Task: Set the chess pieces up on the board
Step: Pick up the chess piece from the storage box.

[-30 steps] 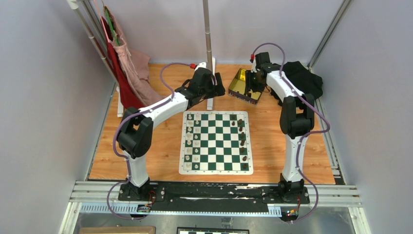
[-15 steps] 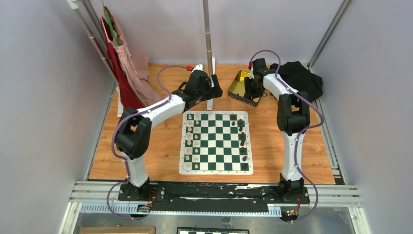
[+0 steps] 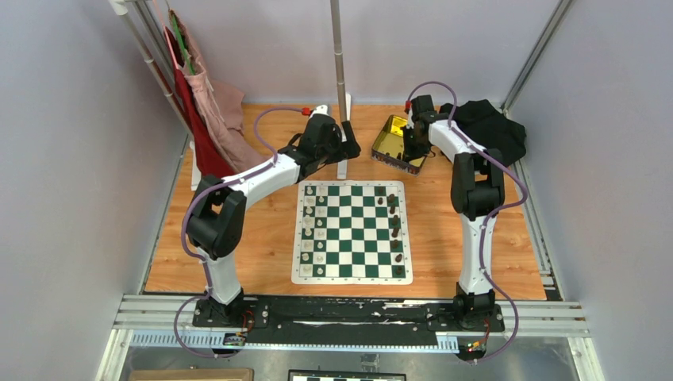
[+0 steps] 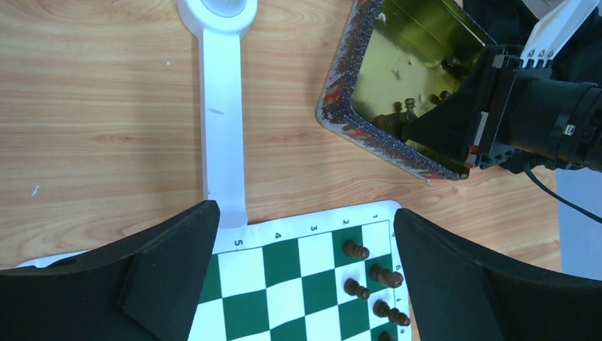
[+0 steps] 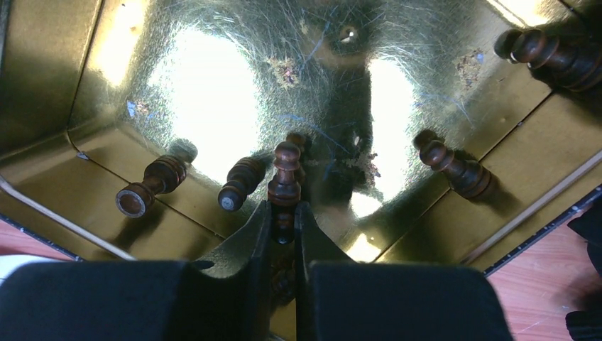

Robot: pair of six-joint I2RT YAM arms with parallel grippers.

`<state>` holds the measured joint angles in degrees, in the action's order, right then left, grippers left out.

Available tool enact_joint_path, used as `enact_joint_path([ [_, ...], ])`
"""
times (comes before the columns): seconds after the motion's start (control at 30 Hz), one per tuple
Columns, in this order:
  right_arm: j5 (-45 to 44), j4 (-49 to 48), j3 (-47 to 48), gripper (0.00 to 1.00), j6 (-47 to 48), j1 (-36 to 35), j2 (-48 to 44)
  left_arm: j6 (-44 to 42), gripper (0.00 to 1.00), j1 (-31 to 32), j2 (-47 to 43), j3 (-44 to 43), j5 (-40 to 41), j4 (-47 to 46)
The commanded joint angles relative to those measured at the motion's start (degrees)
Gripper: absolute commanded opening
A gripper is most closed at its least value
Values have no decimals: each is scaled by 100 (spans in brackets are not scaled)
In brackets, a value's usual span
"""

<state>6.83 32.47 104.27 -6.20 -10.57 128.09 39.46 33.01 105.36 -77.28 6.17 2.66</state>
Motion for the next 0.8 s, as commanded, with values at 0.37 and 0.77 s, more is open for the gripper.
enact_joint_path([
  [0.37,-269,-98,481,0,145,-61,-293,35,100,-58,-292,-18,-29,-121],
  [0.77,-273,-429,310,0,229,-68,-547,-9,100,-58,-414,50,37,-63],
])
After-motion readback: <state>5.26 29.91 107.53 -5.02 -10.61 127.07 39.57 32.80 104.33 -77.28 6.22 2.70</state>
